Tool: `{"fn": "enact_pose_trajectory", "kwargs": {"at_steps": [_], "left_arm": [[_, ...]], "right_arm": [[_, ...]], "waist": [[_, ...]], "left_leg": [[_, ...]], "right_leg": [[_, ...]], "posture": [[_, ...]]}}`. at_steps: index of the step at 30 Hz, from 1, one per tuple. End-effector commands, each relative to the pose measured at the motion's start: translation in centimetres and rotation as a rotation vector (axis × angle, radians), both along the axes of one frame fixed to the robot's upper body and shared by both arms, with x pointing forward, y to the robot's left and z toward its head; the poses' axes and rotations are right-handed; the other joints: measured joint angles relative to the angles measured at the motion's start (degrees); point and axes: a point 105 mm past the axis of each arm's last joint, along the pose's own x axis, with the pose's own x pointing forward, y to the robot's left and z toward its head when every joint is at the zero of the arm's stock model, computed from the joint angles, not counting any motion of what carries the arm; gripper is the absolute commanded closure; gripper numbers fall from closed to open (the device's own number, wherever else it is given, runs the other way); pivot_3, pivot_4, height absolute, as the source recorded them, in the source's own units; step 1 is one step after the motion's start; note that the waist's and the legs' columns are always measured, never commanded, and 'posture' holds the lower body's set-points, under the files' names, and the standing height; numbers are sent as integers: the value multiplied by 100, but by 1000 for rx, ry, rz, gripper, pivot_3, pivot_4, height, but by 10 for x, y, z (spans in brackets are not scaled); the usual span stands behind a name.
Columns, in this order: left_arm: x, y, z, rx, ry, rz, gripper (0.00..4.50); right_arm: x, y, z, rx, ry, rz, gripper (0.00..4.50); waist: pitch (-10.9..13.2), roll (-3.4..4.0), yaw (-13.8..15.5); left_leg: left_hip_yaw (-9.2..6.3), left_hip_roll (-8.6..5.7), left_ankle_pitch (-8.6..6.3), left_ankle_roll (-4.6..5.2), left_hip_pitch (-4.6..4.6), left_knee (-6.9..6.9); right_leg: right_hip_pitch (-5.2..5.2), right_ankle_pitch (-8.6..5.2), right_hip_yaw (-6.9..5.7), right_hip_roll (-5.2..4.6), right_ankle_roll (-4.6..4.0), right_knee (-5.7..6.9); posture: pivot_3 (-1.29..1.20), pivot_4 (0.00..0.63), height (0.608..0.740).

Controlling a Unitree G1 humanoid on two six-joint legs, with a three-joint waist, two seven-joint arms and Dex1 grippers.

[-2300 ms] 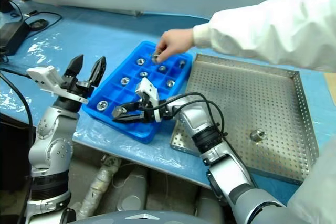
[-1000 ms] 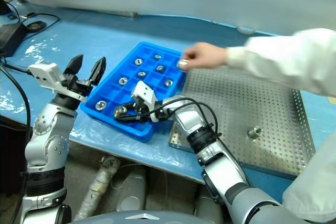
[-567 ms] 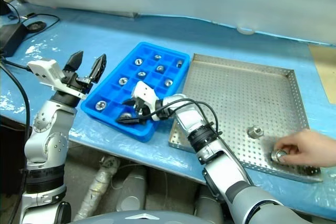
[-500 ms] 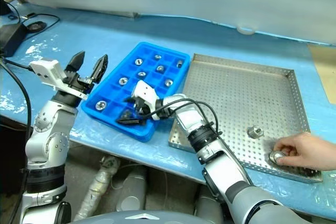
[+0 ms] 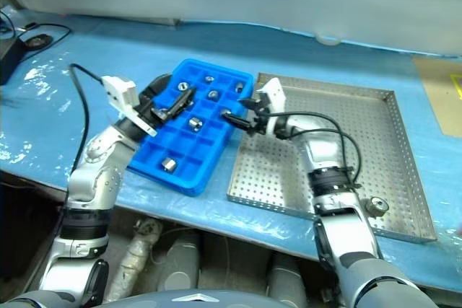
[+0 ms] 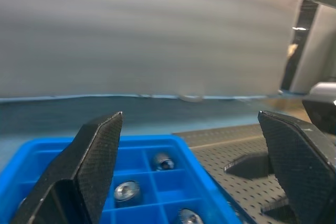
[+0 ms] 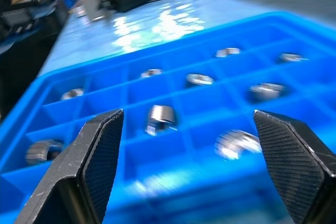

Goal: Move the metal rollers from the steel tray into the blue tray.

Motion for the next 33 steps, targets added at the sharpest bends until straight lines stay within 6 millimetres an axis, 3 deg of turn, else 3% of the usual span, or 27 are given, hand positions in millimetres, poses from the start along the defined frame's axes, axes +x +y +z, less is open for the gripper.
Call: {"fn": "enact_pose_trajectory", "kwargs": {"at_steps": [1,13,21,26,29,33], "left_arm": [[-3,-22,3,14,-28,-98,153],[-6,-102,-16,113,-7,-458,153],[-2,-131,-14,116,-27,-597,153],[-4,-141,-20,126,-24,-648,153],[-1,-141,-19,126,-25,-653,153],[2,-140,-20,125,-25,-645,153]], "right_arm": [[-7,-22,15,16,-49,-55,364],[-37,-104,18,-56,-79,-352,364],[-69,-149,3,-122,0,-558,364],[-90,-147,-20,-61,144,-557,364],[-89,-139,-49,-102,232,-597,364],[-78,-130,-60,-98,255,-613,364]], "waist": [[0,0,-93],[0,1,-575],[-2,4,-911],[-2,4,-1112],[-2,3,-1194],[-3,4,-1253]], "left_leg": [[1,0,0,1,-3,4],[34,-4,-17,33,43,20],[87,-6,-49,86,62,28],[147,-13,-80,135,69,37],[155,-12,-83,138,69,37],[161,-12,-82,136,69,41]], "right_leg": [[0,0,0,0,0,-3],[28,0,36,-4,2,-5],[27,6,91,1,11,-41],[22,11,145,-2,20,-79],[17,9,148,-2,23,-81],[10,-12,155,-2,61,-77]], "posture": [[67,150,740],[-251,150,740],[-401,150,740],[-453,150,740],[-457,150,740],[-453,150,740]]}}
